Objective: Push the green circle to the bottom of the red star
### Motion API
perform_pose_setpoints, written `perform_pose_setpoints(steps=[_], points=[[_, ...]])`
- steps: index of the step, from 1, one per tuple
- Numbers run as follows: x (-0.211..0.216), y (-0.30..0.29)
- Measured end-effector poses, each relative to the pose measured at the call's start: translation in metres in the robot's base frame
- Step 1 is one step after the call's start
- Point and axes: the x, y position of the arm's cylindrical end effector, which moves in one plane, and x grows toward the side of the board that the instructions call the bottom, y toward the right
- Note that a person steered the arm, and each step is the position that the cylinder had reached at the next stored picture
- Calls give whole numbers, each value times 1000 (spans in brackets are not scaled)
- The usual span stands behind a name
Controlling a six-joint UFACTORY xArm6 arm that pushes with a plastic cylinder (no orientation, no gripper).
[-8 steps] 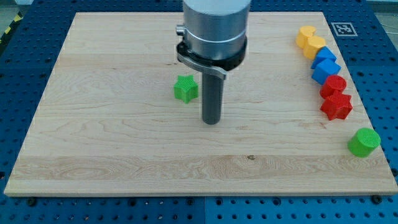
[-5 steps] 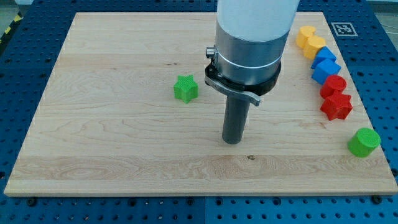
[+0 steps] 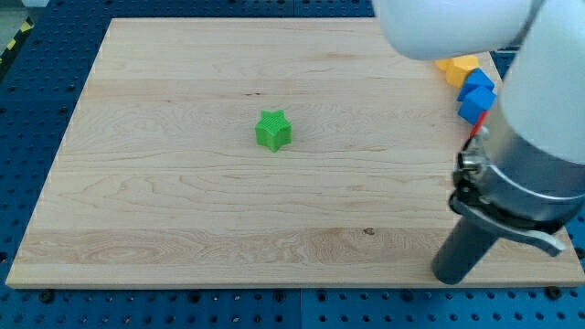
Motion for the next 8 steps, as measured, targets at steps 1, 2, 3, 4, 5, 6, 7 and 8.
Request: perform_pose_setpoints(steps=[1,2,3,4,5,6,7,8], points=[[0,20],[1,28],[0,31],[1,34],[1,41],[0,62],[-1,144],[-7,185]])
